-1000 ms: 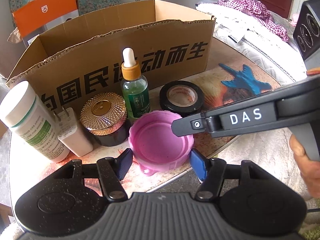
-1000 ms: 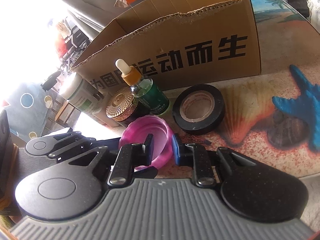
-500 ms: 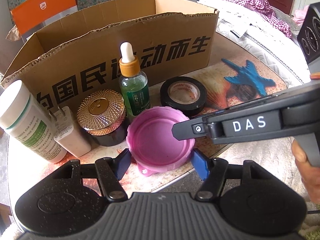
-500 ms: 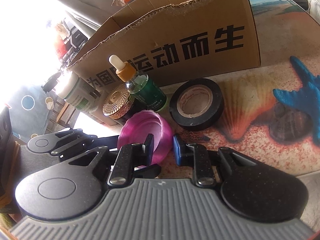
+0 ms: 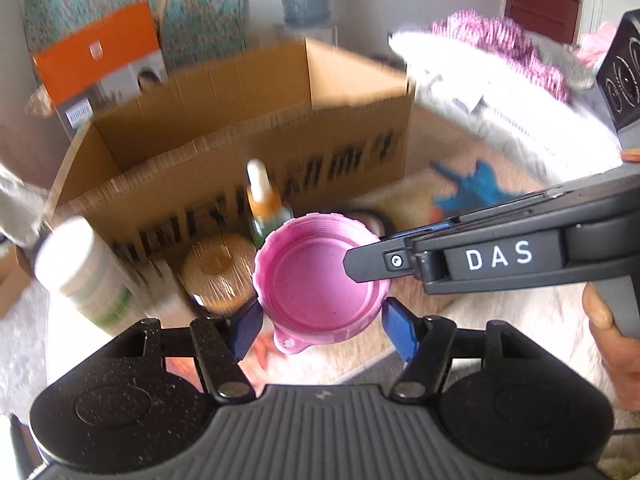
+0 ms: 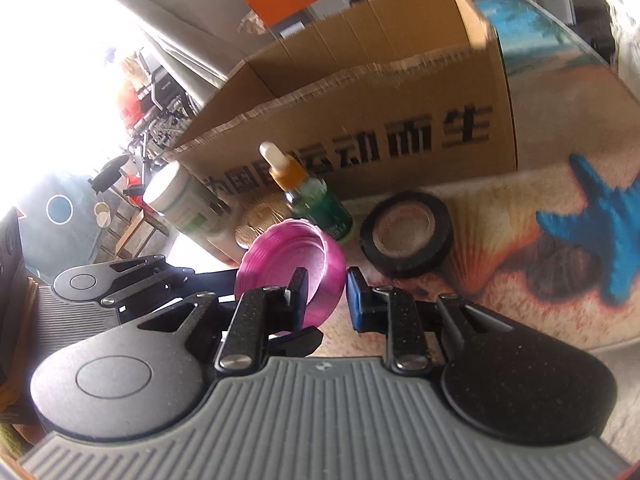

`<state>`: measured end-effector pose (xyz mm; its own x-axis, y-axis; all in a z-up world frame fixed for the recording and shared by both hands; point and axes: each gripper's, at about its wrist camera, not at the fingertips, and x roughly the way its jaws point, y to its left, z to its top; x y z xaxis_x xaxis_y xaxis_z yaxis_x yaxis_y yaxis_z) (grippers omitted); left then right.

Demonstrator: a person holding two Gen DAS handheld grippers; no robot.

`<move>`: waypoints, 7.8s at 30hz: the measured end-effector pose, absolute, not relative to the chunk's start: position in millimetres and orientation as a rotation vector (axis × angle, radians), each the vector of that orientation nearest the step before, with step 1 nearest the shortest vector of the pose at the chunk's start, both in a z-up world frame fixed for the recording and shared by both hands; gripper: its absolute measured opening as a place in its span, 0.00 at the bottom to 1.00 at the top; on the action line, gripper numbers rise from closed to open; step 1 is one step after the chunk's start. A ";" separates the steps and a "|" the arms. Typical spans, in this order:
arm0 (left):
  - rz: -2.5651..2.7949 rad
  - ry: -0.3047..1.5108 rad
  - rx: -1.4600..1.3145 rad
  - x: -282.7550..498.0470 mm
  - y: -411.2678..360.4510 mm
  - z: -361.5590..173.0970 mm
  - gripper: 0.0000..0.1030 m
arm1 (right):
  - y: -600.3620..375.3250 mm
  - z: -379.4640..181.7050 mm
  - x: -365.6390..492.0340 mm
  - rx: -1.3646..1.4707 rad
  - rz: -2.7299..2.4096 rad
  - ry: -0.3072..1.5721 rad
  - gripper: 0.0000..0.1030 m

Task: Organize rigid objects
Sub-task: 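Lift the pink cup with the right gripper and carry it over the box, then lower the pink cup into the box and open the right gripper, then move the open right gripper out of the box toward the black tape roll, then grasp the black tape roll by its rim with the right gripper, then lift the black tape roll with the right gripper and carry it over the box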

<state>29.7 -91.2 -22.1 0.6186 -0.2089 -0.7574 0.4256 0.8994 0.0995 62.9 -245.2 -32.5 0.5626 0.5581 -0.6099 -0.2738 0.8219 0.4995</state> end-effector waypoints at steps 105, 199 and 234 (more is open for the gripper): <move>-0.463 0.827 0.315 51.8 -136.1 -67.8 0.68 | -290.6 -76.0 95.6 0.467 0.359 0.849 0.46; -0.459 0.910 0.261 55.3 -134.6 -70.2 0.65 | -279.2 -86.2 88.6 0.419 0.424 0.898 0.24; -0.419 0.855 0.222 34.8 -123.7 -33.1 0.65 | -267.3 -48.5 71.9 0.365 0.429 0.845 0.24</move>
<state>34.8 -123.7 -33.1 0.5816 -0.2678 -0.7681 0.4429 0.8963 0.0229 71.9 -267.3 -48.5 0.5885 0.5002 -0.6351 -0.2177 0.8546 0.4714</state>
